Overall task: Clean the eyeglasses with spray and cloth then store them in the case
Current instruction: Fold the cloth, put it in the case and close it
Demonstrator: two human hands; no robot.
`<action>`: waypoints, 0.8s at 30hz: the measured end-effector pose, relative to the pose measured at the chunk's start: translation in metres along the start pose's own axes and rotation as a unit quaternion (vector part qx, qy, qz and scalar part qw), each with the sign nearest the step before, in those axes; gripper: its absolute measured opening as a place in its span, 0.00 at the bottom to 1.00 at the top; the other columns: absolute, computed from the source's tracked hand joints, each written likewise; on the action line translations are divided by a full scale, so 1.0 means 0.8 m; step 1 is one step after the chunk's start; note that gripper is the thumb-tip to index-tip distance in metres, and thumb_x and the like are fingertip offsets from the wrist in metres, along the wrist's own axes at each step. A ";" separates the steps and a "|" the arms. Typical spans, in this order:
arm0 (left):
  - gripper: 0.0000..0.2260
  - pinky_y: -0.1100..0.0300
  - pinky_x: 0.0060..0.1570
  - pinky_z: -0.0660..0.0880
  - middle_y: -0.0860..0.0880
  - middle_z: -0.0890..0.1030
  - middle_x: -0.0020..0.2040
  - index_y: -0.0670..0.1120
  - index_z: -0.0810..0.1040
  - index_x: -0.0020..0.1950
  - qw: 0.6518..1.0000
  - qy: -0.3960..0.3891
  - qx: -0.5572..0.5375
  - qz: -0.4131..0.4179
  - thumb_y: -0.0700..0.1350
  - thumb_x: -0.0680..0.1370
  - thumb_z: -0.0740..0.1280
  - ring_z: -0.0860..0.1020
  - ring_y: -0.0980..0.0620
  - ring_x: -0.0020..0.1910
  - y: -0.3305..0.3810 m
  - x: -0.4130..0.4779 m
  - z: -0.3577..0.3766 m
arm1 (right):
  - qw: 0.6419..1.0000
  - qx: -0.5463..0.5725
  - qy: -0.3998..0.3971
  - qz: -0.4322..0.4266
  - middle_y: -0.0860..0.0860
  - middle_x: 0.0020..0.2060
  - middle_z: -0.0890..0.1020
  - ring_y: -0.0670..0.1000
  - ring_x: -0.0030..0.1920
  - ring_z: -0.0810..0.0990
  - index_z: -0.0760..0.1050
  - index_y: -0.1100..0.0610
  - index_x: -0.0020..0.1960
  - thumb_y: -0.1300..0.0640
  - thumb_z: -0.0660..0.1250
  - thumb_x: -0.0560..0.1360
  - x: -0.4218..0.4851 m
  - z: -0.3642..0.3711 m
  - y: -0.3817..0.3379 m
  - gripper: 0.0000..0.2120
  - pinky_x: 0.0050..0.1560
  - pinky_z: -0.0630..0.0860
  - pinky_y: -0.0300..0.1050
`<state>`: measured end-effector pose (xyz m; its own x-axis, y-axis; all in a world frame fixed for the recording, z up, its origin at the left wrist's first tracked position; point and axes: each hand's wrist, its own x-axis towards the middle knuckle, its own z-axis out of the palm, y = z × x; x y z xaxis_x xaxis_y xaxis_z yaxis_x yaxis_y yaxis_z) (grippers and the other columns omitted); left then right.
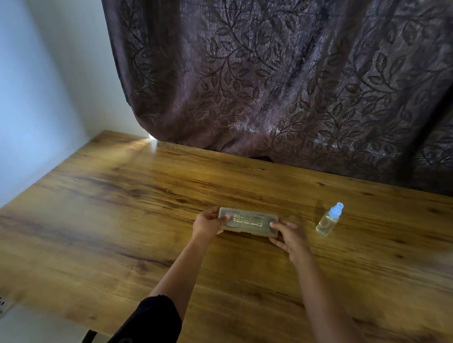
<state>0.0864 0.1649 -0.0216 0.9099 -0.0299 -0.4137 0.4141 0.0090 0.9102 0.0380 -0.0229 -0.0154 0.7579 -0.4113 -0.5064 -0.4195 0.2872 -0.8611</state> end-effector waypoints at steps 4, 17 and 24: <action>0.22 0.50 0.61 0.74 0.48 0.80 0.57 0.46 0.74 0.63 0.997 0.046 0.057 0.021 0.43 0.70 0.74 0.78 0.49 0.56 0.002 -0.002 0.000 | 1.000 -0.021 0.015 -0.010 0.61 0.56 0.78 0.58 0.55 0.78 0.74 0.65 0.58 0.64 0.71 0.70 -0.005 -0.004 0.006 0.17 0.49 0.77 0.46; 0.22 0.60 0.59 0.70 0.46 0.78 0.61 0.44 0.75 0.64 0.983 0.065 0.160 0.056 0.43 0.71 0.73 0.75 0.50 0.59 0.007 -0.014 -0.008 | 0.998 -0.053 0.023 -0.034 0.62 0.53 0.79 0.55 0.50 0.79 0.75 0.66 0.57 0.64 0.71 0.70 -0.005 0.010 0.010 0.16 0.46 0.78 0.45; 0.16 0.61 0.49 0.70 0.45 0.79 0.58 0.46 0.76 0.62 0.983 0.093 0.153 0.050 0.43 0.75 0.69 0.75 0.52 0.50 0.007 -0.011 -0.013 | 0.994 -0.104 0.025 -0.036 0.60 0.51 0.80 0.53 0.45 0.80 0.76 0.64 0.56 0.61 0.71 0.70 -0.003 0.017 0.016 0.15 0.45 0.79 0.45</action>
<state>0.0813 0.1755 -0.0129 0.9459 0.1395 -0.2929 0.3223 -0.2996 0.8980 0.0372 -0.0064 -0.0248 0.7658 -0.4681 -0.4410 -0.4640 0.0727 -0.8828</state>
